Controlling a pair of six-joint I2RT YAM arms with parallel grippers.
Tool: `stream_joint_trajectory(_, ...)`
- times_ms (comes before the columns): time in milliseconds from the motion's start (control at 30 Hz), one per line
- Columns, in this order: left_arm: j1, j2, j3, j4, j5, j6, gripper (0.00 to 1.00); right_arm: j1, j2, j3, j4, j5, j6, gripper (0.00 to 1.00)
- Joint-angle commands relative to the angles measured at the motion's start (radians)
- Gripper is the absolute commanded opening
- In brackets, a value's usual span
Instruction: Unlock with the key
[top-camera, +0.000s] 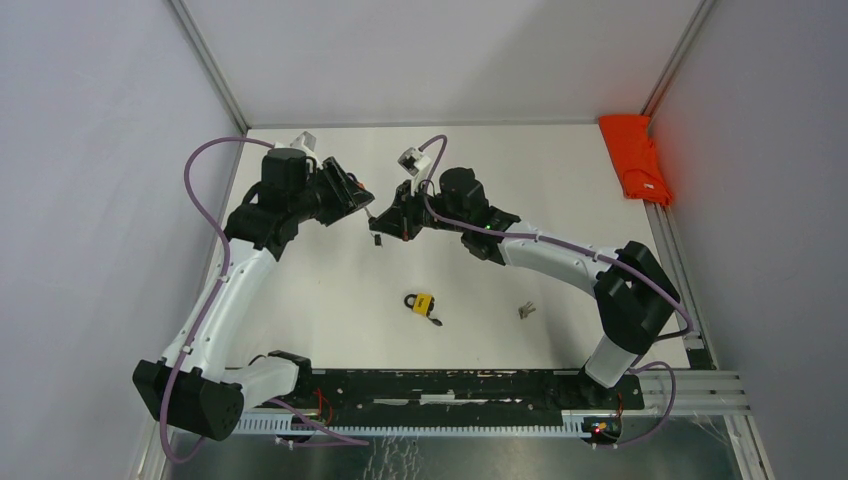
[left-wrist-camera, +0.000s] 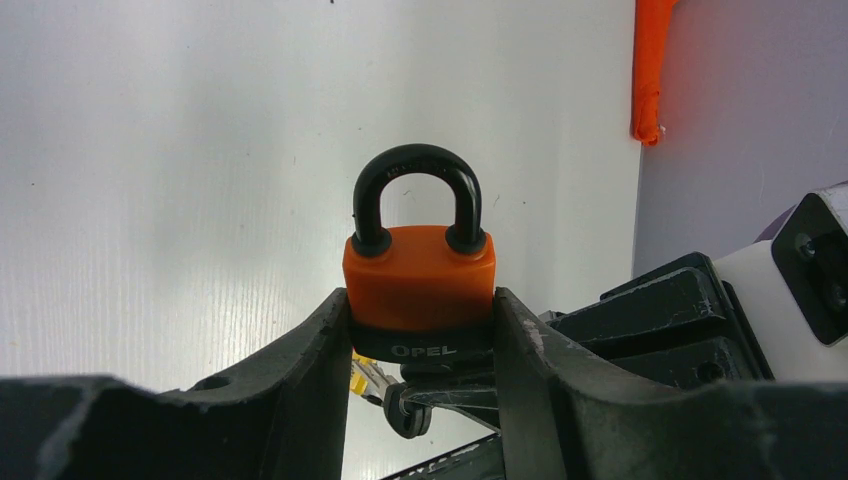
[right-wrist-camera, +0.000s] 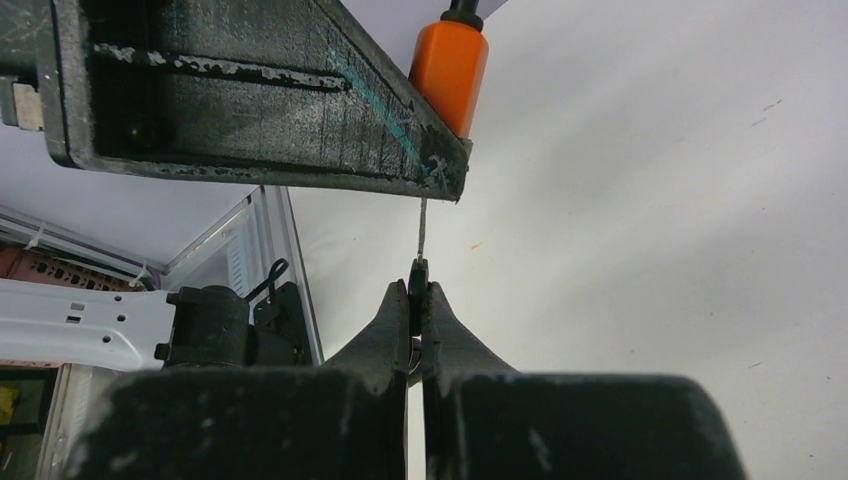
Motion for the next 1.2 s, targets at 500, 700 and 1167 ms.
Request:
stream_joint_trajectory(500,0.000,-0.042,-0.007,0.042,0.016,0.049,0.02,0.005,0.016,0.061,0.058,0.020,0.004,0.00)
stream_joint_trajectory(700,-0.001,-0.048,-0.011,0.042,0.018,0.050,0.02,0.004,0.022,0.078,0.093,0.016,0.029,0.00)
stream_joint_trajectory(1167,-0.001,-0.060,-0.026,0.053,0.022,0.057,0.02,0.001,-0.007,0.049,0.208,0.032,0.118,0.00)
